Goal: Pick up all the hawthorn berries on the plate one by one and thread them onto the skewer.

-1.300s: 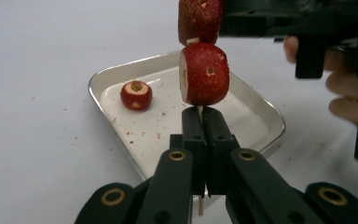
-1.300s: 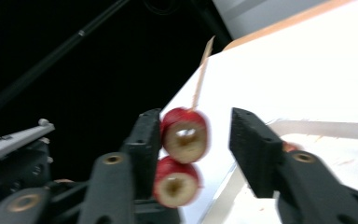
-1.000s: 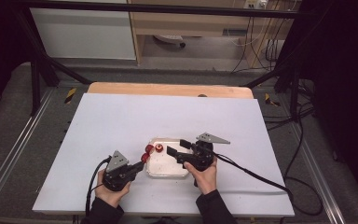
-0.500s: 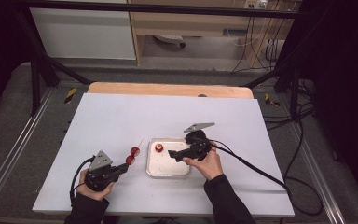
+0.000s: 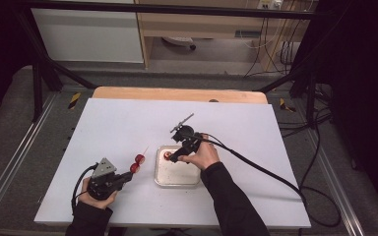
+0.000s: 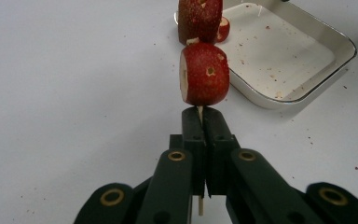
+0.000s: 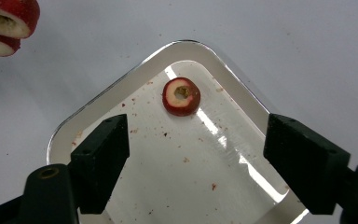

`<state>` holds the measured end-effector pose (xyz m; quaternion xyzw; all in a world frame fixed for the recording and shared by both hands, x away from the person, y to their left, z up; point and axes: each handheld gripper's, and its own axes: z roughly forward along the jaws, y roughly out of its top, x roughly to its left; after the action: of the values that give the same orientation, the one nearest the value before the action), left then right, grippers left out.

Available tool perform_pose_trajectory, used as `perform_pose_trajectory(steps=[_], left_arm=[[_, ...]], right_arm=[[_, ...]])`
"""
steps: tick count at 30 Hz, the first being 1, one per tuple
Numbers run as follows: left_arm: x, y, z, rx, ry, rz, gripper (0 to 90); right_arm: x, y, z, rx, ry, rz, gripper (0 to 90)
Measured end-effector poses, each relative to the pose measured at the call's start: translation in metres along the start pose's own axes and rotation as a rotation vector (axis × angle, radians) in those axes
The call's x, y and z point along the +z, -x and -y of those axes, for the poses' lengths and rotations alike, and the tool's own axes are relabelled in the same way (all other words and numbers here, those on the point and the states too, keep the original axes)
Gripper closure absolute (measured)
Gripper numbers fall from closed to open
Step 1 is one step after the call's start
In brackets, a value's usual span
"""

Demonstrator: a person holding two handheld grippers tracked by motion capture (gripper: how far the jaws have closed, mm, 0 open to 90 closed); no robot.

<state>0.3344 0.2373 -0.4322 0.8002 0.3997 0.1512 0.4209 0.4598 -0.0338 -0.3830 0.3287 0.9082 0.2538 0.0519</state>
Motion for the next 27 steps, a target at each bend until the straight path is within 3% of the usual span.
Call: perform_pose_trajectory(steps=[7,15,27], left_arm=[[0.000,-0.001,0.000,0.000,-0.005,-0.005,88.5],[0.001,-0.001,0.001,0.000,-0.009,-0.008,88.5],[0.002,0.000,0.001,0.016,-0.017,-0.010,88.5]], right_arm=[[0.018,-0.002,-0.019,-0.038,-0.059,-0.025,33.8],[0.038,-0.001,-0.025,-0.056,-0.112,-0.047,44.1],[0.047,0.000,-0.029,-0.057,-0.142,-0.063,57.0]])
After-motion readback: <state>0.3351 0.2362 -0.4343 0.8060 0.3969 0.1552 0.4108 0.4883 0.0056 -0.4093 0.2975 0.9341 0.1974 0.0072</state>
